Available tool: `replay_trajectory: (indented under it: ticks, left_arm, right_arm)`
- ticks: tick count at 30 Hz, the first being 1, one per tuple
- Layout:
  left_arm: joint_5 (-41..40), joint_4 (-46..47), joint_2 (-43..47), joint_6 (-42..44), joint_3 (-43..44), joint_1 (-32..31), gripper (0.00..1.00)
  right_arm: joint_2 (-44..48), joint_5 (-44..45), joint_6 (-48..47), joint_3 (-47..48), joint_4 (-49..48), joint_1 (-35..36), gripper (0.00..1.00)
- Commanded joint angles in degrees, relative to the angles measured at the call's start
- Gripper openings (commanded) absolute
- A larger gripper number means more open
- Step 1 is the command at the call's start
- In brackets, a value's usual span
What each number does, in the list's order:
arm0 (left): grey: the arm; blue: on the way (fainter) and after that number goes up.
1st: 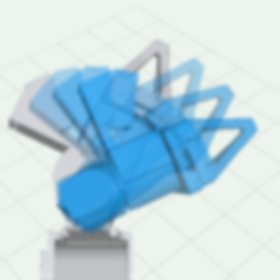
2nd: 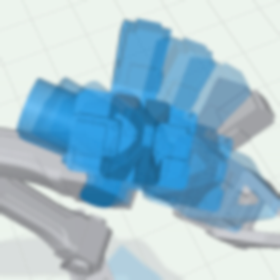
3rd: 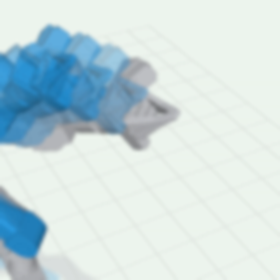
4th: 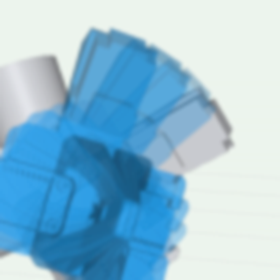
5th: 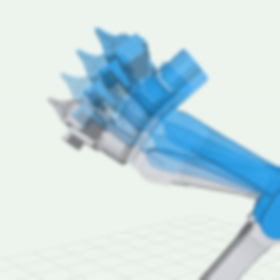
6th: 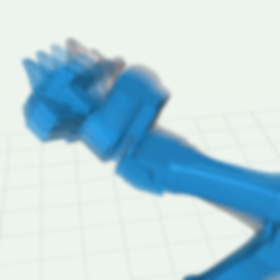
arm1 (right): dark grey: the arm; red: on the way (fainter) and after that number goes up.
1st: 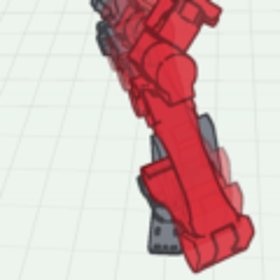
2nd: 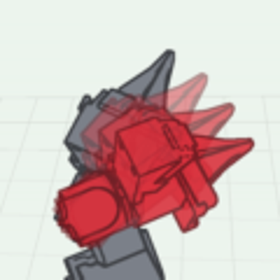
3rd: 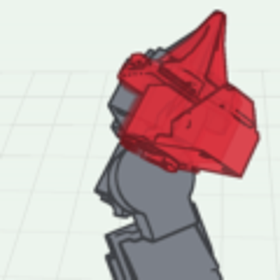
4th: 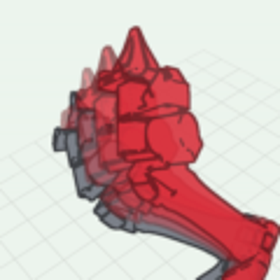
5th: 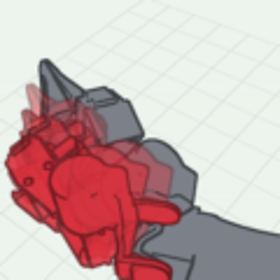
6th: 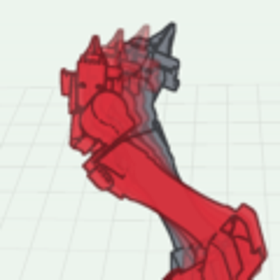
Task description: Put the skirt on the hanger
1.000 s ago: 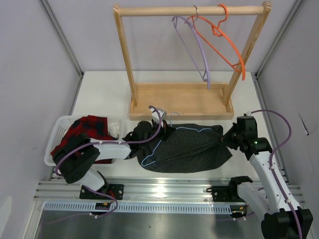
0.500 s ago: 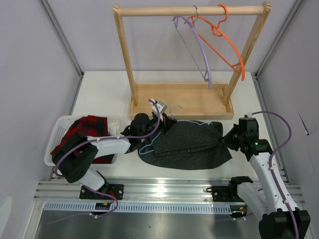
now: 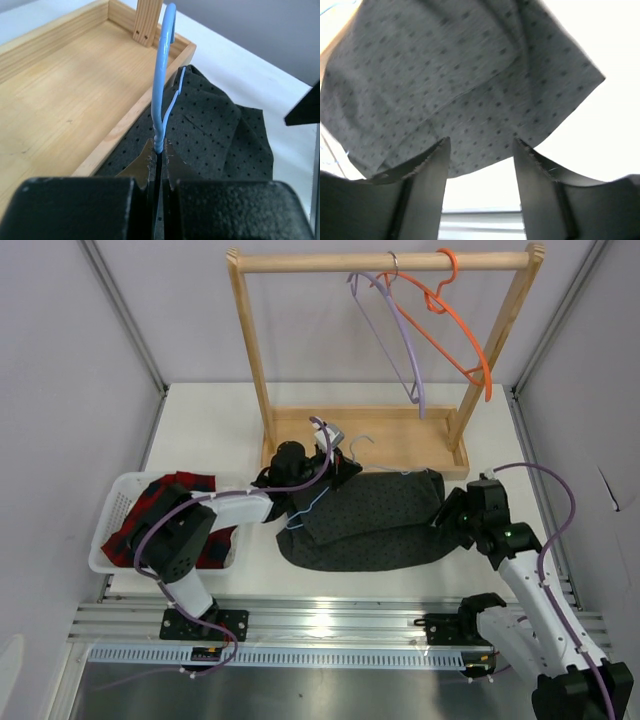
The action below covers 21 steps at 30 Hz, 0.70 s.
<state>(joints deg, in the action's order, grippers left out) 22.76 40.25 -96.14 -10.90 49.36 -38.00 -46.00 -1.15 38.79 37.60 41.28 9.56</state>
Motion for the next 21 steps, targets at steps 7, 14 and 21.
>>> replay_trajectory:
  ticks: [7,14,21]
  left_arm:
    - [4.0,3.3,-3.1,0.9,5.4,0.4,0.0]
    - [5.4,-1.6,-3.4,2.4,9.3,0.5,0.0]
    - [5.9,-3.9,-4.9,2.9,11.0,0.6,0.0]
  right_arm:
    - [-4.8,14.8,6.9,5.3,-3.7,20.6,0.59]
    - [-18.1,18.7,3.0,8.1,-20.7,38.4,0.55]
    - [-36.2,24.4,-6.3,19.4,-28.4,49.8,0.54]
